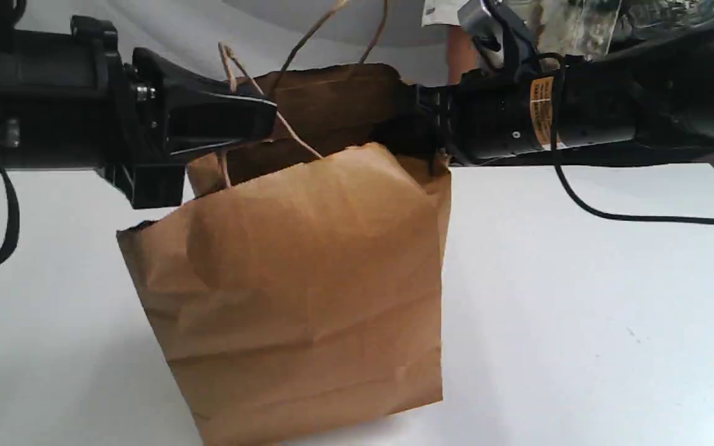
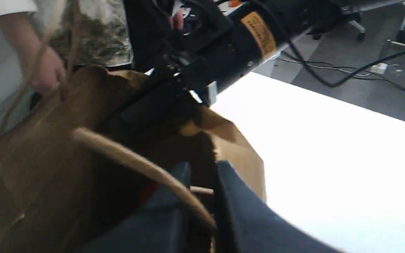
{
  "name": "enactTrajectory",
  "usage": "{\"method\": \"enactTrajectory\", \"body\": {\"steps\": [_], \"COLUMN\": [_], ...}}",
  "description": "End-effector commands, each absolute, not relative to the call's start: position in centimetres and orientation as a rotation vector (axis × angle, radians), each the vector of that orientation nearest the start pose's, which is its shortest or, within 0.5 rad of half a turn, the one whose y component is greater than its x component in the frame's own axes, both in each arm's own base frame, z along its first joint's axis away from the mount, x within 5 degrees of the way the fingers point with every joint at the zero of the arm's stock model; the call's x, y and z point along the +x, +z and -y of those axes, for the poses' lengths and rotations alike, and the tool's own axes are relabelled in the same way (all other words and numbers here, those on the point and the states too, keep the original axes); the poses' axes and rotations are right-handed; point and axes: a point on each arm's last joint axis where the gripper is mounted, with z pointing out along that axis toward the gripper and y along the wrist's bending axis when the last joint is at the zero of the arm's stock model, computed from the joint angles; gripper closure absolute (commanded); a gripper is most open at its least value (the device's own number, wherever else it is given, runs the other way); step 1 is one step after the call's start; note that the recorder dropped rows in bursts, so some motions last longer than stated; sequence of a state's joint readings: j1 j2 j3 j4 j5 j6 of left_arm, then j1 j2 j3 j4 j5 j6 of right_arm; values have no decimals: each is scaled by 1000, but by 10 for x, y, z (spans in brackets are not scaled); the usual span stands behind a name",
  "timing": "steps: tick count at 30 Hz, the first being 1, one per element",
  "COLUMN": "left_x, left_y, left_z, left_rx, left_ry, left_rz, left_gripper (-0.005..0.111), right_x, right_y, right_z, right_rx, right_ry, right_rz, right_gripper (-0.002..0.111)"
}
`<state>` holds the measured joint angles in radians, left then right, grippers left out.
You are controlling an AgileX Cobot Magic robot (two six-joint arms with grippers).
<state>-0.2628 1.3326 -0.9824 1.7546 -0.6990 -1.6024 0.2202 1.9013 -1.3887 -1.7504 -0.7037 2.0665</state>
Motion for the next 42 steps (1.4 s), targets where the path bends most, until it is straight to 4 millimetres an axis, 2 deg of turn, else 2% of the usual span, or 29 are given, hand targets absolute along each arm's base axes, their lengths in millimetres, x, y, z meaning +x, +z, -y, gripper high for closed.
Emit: {"method": "enactTrajectory", "body": {"steps": [1, 3, 7, 10, 14, 19, 22, 28, 31, 34, 37, 42], "left_x": [265, 267, 269, 269, 265, 251, 241, 207, 179, 149, 119, 73], "left_y": [334, 334, 337, 338, 344, 362, 371, 383, 395, 402, 402, 395], "left_z": [123, 122, 121, 121, 121, 117, 112, 96, 89, 83, 74, 51], "left_rx": [810, 801, 749, 756, 748, 766, 746, 703, 669, 630, 605, 504], "left_ry": [-631, -597, -614, -608, -608, -572, -539, -443, -456, -508, -506, -393], "left_rz": [-1759, -1752, -1744, -1733, -1707, -1637, -1607, -1546, -1475, -1401, -1332, -1231], "left_gripper": [74, 61, 41, 40, 40, 40, 40, 40, 40, 40, 40, 43], "right_x": [400, 400, 400, 397, 388, 368, 354, 314, 288, 266, 236, 185], "right_y": [261, 261, 262, 271, 296, 333, 348, 359, 363, 364, 368, 374], "right_z": [-148, -148, -148, -148, -145, -141, -135, -118, -105, -91, -77, -61], "right_rx": [-407, -446, -492, -505, -513, -540, -558, -606, -599, -519, -451, -398], "right_ry": [994, 972, 946, 936, 915, 897, 849, 645, 514, 412, 338, 289], "right_rz": [-2107, -2091, -2070, -2045, -1984, -1894, -1848, -1773, -1739, -1726, -1693, -1604], "right_gripper": [43, 36, 37, 37, 37, 37, 37, 37, 37, 37, 37, 37]}}
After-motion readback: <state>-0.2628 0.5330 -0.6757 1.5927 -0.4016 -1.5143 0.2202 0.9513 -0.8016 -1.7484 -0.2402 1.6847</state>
